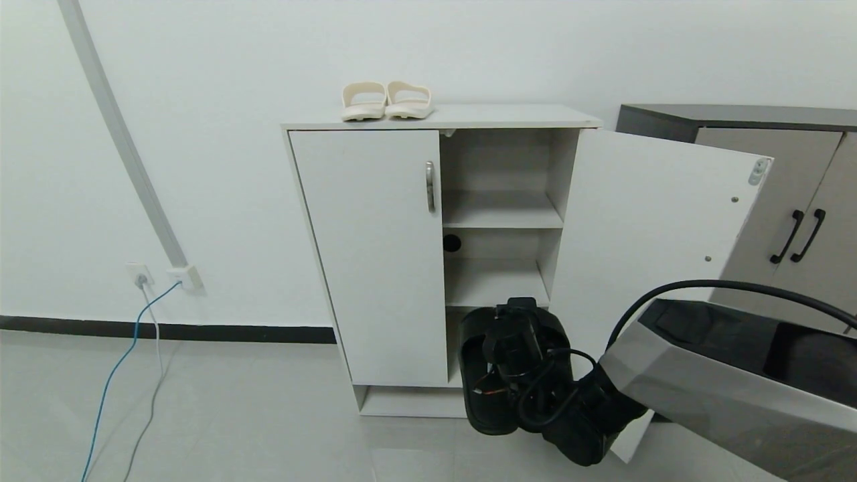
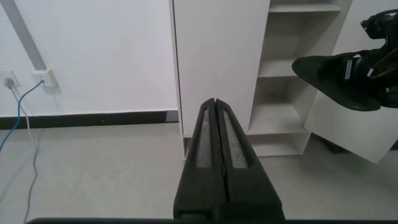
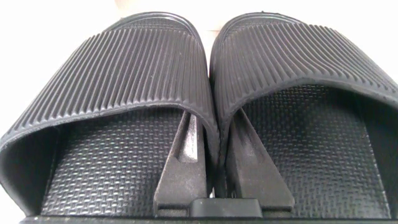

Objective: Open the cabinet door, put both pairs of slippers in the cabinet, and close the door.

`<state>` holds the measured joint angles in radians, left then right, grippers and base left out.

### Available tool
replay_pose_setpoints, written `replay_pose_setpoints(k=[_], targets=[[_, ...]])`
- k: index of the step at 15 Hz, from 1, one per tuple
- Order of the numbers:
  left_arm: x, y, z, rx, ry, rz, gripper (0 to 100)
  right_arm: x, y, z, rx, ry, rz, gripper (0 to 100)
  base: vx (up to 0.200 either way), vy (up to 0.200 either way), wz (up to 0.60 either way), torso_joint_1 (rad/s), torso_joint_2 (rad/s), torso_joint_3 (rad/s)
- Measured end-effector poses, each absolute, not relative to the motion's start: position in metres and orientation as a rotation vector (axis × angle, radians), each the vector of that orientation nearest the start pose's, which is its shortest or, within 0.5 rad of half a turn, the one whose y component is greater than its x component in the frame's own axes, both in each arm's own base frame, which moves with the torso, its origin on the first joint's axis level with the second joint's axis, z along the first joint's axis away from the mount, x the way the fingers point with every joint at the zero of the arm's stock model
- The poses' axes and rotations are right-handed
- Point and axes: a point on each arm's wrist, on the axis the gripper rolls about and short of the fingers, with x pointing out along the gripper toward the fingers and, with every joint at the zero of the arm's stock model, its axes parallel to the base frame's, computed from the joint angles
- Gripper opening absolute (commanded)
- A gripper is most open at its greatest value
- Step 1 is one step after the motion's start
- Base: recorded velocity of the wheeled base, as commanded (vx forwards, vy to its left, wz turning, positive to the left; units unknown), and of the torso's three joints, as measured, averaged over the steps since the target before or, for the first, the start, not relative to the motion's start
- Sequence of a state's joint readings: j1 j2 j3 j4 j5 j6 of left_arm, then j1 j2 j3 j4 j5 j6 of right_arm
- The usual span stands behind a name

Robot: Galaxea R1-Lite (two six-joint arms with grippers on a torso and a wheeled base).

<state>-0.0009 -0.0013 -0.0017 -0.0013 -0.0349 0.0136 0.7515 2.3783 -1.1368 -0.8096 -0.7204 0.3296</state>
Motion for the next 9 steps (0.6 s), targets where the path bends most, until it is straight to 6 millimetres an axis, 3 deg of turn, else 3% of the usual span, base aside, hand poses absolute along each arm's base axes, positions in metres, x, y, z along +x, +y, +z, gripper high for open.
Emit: replay_pose_setpoints(k=[9], targets=[[-0.023, -0.0008, 0.076, 0.014, -0.004, -0.036, 0, 0.3337, 0.2764, 0.0242, 0.032, 0.323, -0.044, 0, 0.0, 0.0, 0.0, 0.005, 0.01, -0.187]])
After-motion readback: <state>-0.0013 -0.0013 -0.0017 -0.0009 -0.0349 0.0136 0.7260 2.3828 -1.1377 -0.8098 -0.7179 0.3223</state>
